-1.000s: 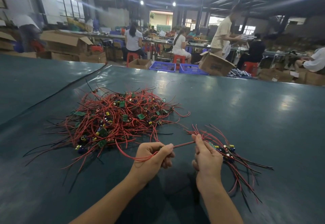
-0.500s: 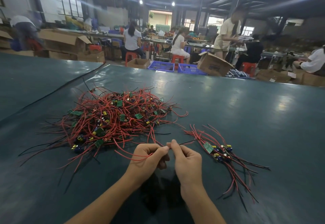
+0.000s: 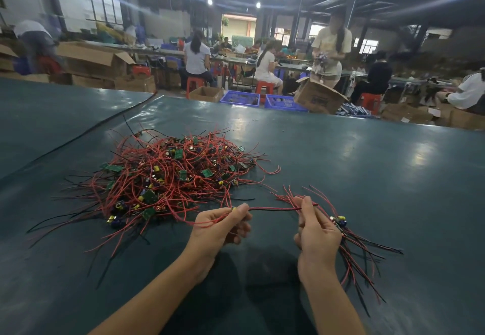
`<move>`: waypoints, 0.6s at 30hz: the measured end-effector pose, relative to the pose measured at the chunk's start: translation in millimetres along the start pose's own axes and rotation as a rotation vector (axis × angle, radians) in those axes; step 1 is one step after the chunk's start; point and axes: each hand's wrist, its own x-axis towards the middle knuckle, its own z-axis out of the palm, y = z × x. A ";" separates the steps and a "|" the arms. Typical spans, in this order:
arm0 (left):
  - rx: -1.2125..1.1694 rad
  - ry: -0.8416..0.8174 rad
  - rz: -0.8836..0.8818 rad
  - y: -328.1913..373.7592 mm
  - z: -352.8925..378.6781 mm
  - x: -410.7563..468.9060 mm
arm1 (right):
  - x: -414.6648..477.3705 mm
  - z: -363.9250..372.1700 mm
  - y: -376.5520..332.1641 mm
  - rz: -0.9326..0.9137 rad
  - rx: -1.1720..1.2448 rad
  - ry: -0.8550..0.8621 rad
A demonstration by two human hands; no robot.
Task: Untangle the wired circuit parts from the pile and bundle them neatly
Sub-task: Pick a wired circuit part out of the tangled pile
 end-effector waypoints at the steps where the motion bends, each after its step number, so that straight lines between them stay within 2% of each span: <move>1: -0.054 0.030 -0.033 -0.7 -0.3 1.7 | -1.8 0.3 -1.2 -0.028 0.007 -0.005; 7: -0.238 0.088 -0.073 1.1 -3.5 5.5 | -4.9 1.4 -6.2 -0.122 -0.001 -0.021; 11: -0.266 0.110 -0.082 3.6 -1.4 7.9 | -10.0 -2.5 -12.0 -0.054 0.201 -0.138; 14: -0.268 0.025 -0.116 5.7 -4.7 8.6 | -9.3 -4.8 -11.7 0.014 0.221 -0.214; 18: -0.188 -0.211 -0.204 7.2 -2.5 4.4 | -17.1 4.1 -5.7 0.117 -0.057 -0.350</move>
